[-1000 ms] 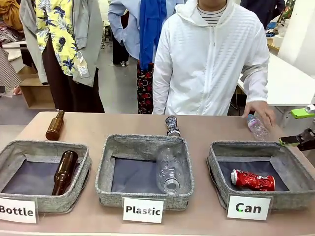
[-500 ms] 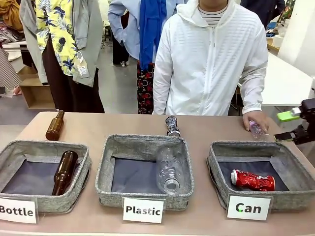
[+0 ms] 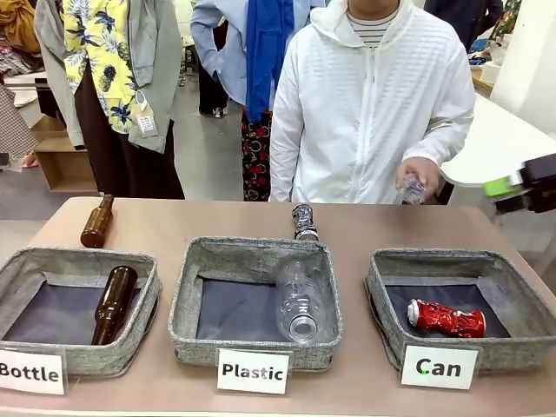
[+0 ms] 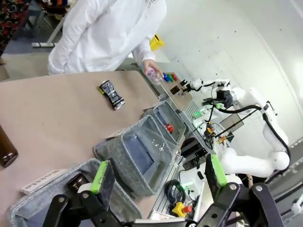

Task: Sort the can waste into the basket.
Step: Pick up the can waste from the table and place it in the right Fabric basket.

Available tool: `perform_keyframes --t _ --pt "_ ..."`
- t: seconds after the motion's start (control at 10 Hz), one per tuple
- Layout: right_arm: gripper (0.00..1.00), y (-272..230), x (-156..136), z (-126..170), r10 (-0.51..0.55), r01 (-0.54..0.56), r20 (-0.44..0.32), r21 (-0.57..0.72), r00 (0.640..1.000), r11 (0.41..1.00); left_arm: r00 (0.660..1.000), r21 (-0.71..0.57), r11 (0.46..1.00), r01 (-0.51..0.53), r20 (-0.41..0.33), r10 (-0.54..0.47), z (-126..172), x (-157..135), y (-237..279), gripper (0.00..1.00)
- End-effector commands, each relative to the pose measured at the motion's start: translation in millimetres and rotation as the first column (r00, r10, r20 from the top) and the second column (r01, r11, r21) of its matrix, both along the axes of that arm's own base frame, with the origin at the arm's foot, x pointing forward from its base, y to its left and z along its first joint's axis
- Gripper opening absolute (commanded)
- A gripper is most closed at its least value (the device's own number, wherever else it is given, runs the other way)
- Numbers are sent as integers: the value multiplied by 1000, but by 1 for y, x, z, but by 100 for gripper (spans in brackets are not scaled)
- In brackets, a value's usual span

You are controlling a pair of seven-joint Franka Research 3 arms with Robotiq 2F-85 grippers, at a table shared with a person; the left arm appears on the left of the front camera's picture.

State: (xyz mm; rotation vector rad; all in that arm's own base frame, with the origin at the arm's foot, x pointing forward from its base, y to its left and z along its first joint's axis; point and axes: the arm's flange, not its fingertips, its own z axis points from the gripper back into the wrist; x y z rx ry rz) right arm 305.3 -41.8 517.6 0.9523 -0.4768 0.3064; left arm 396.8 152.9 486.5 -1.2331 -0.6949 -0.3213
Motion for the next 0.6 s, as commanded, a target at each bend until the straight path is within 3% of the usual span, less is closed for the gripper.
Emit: perform_keyframes --t 0.0,0.1,0.3,0.4,0.5 --pt "100 14 24 -13 -51 51 7 -89 999 995 1000 -1 1000 10 -1 -10 2 -2 1 100" --pt "100 18 40 -20 -59 56 -23 -107 998 993 1000 -1 1000 10 -1 -10 2 -2 1 100" --pt "100 49 83 -16 -61 69 69 -119 996 991 1000 -1 1000 10 -1 -10 2 -2 1 100" --pt "100 35 88 -13 -63 71 56 -158 996 985 1000 -1 1000 10 -1 -10 2 -2 1 100" --pt "100 -9 64 -4 41 -48 -68 -105 997 993 1000 -1 1000 10 -1 -10 2 -2 1 100"
